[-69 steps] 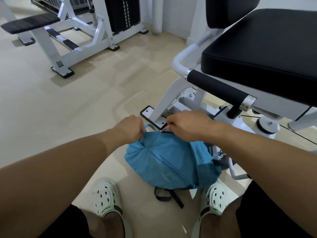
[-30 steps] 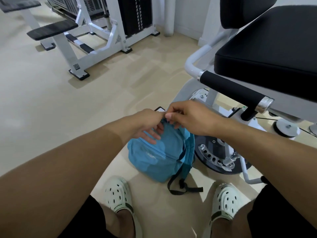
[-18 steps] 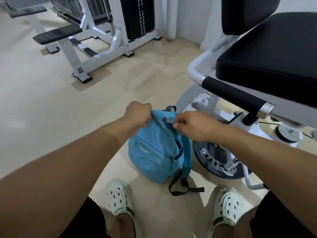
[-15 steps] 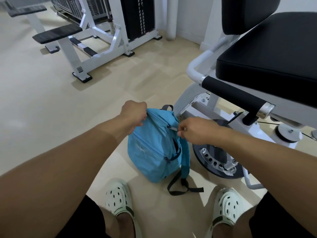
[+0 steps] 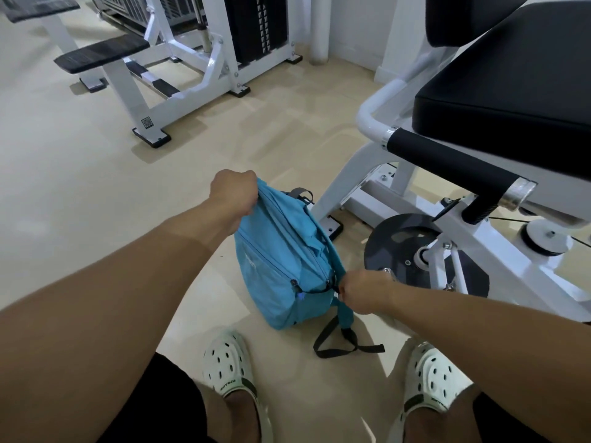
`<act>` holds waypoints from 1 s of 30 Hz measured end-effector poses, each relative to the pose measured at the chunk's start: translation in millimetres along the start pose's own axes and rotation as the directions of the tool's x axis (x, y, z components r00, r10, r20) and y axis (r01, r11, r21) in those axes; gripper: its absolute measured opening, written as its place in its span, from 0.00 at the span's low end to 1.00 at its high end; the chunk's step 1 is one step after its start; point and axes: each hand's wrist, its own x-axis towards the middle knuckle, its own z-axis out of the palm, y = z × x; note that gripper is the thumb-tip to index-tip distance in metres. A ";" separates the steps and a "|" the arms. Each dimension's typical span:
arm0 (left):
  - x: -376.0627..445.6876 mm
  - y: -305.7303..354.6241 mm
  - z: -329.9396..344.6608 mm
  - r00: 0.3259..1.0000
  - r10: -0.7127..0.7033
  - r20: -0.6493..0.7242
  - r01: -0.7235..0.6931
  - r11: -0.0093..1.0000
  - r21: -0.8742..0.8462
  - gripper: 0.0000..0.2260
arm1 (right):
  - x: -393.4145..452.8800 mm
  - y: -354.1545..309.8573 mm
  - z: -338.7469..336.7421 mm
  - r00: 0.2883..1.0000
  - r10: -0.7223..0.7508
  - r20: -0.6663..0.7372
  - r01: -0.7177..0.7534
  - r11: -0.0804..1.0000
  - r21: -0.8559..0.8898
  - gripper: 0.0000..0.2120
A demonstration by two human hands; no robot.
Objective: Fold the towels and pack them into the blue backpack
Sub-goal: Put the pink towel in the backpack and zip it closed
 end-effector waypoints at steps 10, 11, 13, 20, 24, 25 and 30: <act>-12.9 8.6 13.9 0.981 0.168 0.096 -0.171 0.985 0.027 0.04 | -11.1 -9.7 -20.6 0.999 0.002 -0.052 -0.006 0.996 -0.083 0.16; -12.6 7.1 14.8 0.982 0.163 0.098 -0.167 0.985 0.041 0.05 | -13.0 -9.9 -32.8 0.997 0.013 -0.081 -0.016 0.999 -0.037 0.18; -12.8 2.2 18.2 0.980 0.158 0.121 -0.169 0.981 0.092 0.09 | -18.9 -10.9 -57.8 0.987 0.033 -0.154 -0.023 0.997 0.071 0.21; -19.1 -3.8 36.2 0.910 0.121 0.396 -0.228 0.945 0.234 0.18 | -39.9 -4.2 -100.4 0.965 0.074 -0.251 -0.052 0.994 0.093 0.18; -16.7 -2.5 33.7 0.873 0.069 0.482 -0.239 0.924 0.300 0.14 | -51.5 11.9 -109.7 0.953 0.125 -0.277 -0.108 0.991 0.077 0.13; -14.2 -4.2 33.6 0.868 0.070 0.491 -0.247 0.920 0.306 0.12 | -54.2 15.0 -112.5 0.945 0.139 -0.296 -0.118 0.989 0.088 0.13; -13.6 -7.9 29.6 0.867 -0.003 0.499 -0.220 0.896 0.386 0.09 | -71.7 19.4 -128.8 0.935 0.137 -0.329 -0.098 0.986 0.132 0.15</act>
